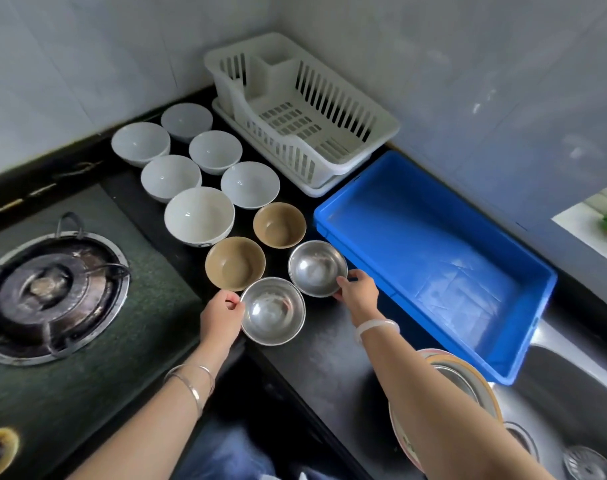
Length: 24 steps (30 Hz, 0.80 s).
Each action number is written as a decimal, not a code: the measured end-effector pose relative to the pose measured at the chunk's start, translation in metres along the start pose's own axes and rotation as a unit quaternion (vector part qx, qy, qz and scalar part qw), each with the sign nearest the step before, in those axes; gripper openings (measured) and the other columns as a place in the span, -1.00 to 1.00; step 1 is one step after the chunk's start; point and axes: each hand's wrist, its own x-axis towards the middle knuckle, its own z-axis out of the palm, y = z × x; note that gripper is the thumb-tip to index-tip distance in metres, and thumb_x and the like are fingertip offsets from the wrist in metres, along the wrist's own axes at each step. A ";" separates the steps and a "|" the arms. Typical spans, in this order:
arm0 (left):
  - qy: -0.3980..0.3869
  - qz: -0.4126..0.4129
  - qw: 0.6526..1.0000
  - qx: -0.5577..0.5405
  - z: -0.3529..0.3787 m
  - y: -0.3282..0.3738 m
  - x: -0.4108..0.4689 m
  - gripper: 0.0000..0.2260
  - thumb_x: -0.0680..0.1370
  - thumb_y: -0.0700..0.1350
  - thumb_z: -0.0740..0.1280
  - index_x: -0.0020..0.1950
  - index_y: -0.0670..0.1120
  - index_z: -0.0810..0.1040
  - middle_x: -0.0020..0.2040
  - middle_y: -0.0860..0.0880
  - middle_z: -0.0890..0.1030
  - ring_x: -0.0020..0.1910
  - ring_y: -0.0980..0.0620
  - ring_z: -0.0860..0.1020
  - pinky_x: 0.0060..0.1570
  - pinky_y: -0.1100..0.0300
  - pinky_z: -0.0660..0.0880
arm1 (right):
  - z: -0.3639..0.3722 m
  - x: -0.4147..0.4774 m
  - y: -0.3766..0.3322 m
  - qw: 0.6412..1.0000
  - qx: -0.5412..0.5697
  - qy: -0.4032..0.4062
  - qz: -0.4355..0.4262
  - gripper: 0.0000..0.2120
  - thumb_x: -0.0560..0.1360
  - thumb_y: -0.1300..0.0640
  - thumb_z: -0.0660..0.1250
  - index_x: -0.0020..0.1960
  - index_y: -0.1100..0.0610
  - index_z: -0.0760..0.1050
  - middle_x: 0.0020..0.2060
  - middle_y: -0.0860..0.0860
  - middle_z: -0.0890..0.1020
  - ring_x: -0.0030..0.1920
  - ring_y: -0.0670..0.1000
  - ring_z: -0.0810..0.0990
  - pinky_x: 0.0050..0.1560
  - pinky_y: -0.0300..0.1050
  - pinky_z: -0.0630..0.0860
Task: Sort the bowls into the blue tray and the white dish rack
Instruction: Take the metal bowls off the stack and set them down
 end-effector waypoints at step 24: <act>-0.009 0.020 1.000 0.015 -0.002 0.003 0.004 -0.91 0.48 -0.19 0.33 -0.15 0.00 0.55 -0.16 0.00 0.61 -0.14 -0.06 0.60 -0.06 -0.08 0.60 | 0.003 0.000 0.004 0.999 0.036 -0.027 0.003 -0.78 0.54 0.19 0.31 0.18 0.16 0.46 -0.04 0.02 0.55 -0.05 -0.01 0.60 -0.21 -0.25 0.59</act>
